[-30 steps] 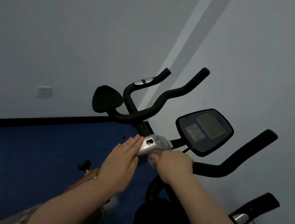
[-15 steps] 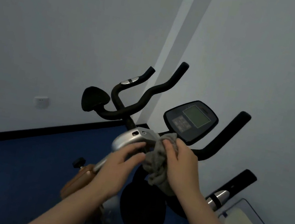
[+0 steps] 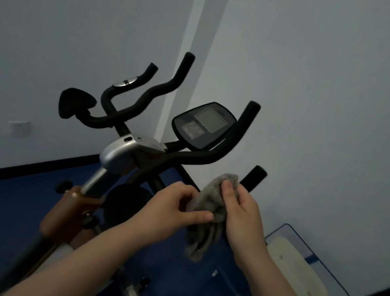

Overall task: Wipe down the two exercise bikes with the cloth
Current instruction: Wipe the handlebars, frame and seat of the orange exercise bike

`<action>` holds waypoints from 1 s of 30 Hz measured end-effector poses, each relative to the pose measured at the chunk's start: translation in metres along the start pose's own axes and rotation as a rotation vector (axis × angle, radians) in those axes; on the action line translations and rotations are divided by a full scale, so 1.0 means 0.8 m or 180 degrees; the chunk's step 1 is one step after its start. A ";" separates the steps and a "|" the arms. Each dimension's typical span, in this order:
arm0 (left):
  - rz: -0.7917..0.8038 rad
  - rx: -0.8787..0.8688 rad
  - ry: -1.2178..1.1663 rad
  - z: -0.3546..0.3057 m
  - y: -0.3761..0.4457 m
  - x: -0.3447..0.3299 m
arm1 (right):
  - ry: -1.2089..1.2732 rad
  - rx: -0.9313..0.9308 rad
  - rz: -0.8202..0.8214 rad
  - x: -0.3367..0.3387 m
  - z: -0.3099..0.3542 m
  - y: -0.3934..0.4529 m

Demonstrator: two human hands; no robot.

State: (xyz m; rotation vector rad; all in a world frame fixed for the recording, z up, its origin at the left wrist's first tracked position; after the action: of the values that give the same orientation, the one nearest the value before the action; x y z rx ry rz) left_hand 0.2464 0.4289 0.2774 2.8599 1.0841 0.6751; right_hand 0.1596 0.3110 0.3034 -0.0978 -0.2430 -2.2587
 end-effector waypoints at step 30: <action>-0.0481 0.0688 -0.0012 0.047 -0.112 -0.022 | 0.0296 -0.0287 0.1004 0.045 -0.087 -0.059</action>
State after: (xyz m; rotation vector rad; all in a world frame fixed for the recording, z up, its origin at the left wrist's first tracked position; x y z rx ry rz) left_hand 0.1933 0.4909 0.2223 2.9085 1.4382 0.5760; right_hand 0.1012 0.2990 0.2345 -0.0728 -0.0699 -1.9540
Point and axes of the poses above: each hand's wrist, its own y-axis towards the middle knuckle, its own x-axis out of the back of the hand, z = x × y, the point moved 5 cm from there along y, towards the middle knuckle, and after that the axes turned 4 degrees about y, right-handed, at the moved point
